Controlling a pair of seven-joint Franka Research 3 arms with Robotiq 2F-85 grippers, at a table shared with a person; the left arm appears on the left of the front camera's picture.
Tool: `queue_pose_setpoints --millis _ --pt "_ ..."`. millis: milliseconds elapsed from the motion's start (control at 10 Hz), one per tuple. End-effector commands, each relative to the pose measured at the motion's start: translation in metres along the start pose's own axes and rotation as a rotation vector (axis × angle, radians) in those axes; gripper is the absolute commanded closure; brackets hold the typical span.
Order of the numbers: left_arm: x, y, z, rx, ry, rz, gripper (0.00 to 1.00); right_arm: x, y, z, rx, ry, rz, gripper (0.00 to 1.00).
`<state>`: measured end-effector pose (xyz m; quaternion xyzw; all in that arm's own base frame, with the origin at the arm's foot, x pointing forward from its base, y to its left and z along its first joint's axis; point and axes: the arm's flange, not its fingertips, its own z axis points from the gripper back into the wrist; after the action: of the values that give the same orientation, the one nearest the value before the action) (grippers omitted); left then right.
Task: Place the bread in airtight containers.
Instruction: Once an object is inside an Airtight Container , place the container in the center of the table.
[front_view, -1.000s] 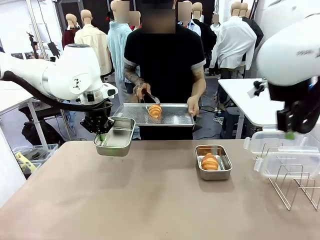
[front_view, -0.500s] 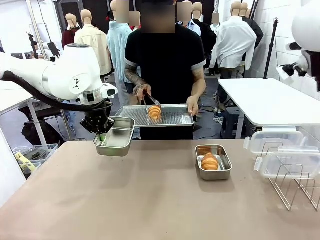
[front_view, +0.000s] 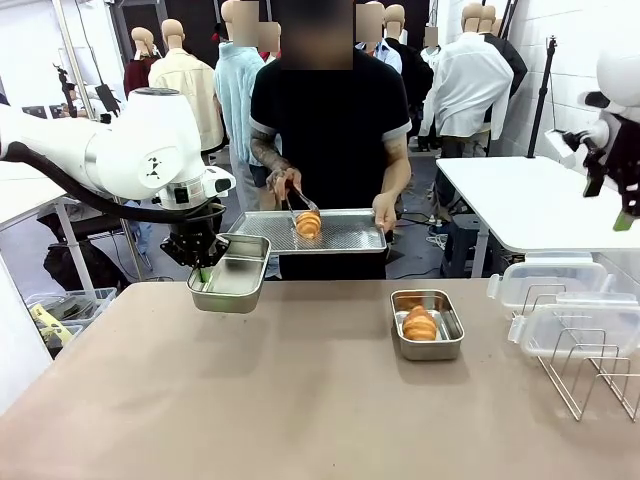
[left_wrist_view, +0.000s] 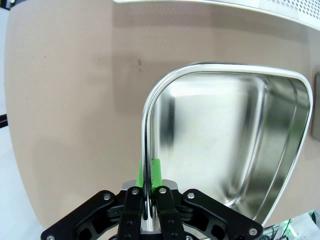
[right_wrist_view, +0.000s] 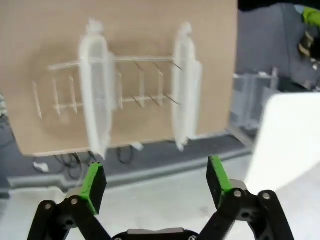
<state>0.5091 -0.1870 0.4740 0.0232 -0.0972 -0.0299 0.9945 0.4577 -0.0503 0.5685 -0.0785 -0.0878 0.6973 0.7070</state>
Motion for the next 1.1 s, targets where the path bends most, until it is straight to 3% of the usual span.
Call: queue_pose_setpoints --millis 0,100,200,1000 --pt "0.0003 0.0015 0.0038 -0.004 -0.017 -0.002 1.00 0.0064 0.0124 -0.0117 0.088 -0.011 -0.168 0.00" --pt "0.0003 0.0015 0.0038 -0.004 -0.017 -0.002 1.00 0.0075 0.0117 -0.0135 0.096 0.000 -0.195 0.00" --pt "0.0003 0.0015 0.0038 -0.004 -0.017 -0.002 1.00 0.0006 0.0082 -0.0125 0.052 -0.018 -0.068 0.00" --pt "0.0003 0.0015 0.0038 -0.004 -0.017 -0.002 1.00 0.0006 0.0082 -0.0125 0.052 -0.018 -0.068 0.00"
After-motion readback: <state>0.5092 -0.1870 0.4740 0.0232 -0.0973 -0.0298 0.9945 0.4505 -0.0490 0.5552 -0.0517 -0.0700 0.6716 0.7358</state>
